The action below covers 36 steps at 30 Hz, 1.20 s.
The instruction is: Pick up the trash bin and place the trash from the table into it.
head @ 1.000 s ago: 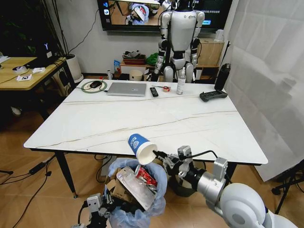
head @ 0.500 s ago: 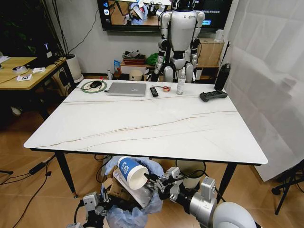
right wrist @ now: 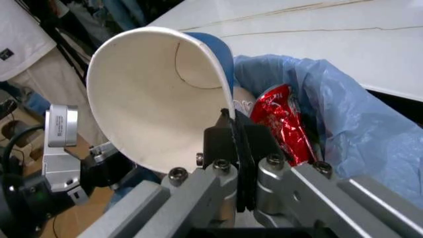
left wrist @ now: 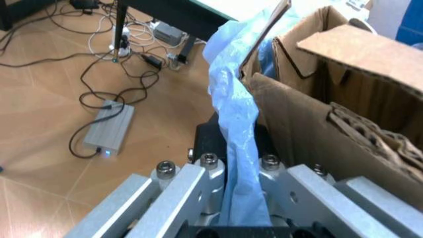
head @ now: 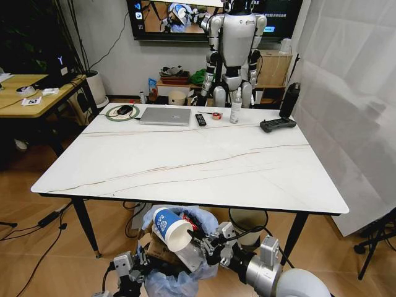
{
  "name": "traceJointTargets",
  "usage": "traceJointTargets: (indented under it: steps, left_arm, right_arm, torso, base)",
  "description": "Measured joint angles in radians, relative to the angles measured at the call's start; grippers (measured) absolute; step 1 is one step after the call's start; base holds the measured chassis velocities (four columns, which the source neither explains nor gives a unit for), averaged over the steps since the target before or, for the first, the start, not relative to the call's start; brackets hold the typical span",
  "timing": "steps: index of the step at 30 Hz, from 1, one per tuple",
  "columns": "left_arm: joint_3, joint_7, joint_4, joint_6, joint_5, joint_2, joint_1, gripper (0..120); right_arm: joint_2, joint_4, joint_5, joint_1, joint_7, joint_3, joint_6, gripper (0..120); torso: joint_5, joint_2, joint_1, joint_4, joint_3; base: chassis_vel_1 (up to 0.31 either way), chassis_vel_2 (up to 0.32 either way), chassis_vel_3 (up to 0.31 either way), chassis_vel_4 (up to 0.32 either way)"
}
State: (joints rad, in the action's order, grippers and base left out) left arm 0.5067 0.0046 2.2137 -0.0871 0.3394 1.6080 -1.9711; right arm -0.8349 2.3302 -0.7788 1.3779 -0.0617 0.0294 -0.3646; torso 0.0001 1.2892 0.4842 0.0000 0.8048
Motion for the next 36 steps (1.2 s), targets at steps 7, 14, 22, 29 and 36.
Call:
traceJointTargets:
  steps: [7, 14, 22, 29, 36]
  left_arm:
    - [-0.014, -0.008, 0.004, -0.008, 0.015, 0.000, -0.005, 0]
    - [-0.014, -0.009, 0.004, -0.008, 0.011, 0.000, -0.005, 0]
    - [-0.009, -0.009, 0.003, -0.008, 0.005, 0.000, -0.004, 0]
    - [-0.005, -0.009, -0.017, -0.009, 0.004, 0.000, 0.007, 0]
    - [-0.006, -0.009, -0.020, -0.007, 0.004, 0.000, 0.009, 0]
  right_arm:
    - [0.007, -0.016, 0.040, 0.006, 0.010, -0.002, 0.013, 25]
    - [0.010, -0.024, 0.047, 0.003, 0.011, -0.005, 0.017, 50]
    - [0.050, -0.006, 0.054, 0.030, -0.002, -0.059, 0.014, 79]
    - [0.096, 0.028, 0.067, 0.094, -0.022, -0.136, -0.001, 100]
    - [0.111, 0.048, 0.088, 0.143, -0.067, -0.183, -0.021, 100]
  torso:
    - [-0.0001, 0.000, 0.000, 0.0000, 0.000]
    - [0.0000, 0.000, 0.000, 0.0000, 0.000]
    - [0.0000, 0.000, 0.000, 0.0000, 0.000]
    - [0.0000, 0.000, 0.000, -0.0001, 0.000]
    - [0.0000, 0.000, 0.000, 0.0000, 0.000]
  base:
    - [0.000, 0.000, 0.000, 0.000]
    - [0.000, 0.000, 0.000, 0.000]
    - [0.000, 0.000, 0.000, 0.000]
    - [0.000, 0.000, 0.000, 0.000]
    - [0.000, 0.000, 0.000, 0.000]
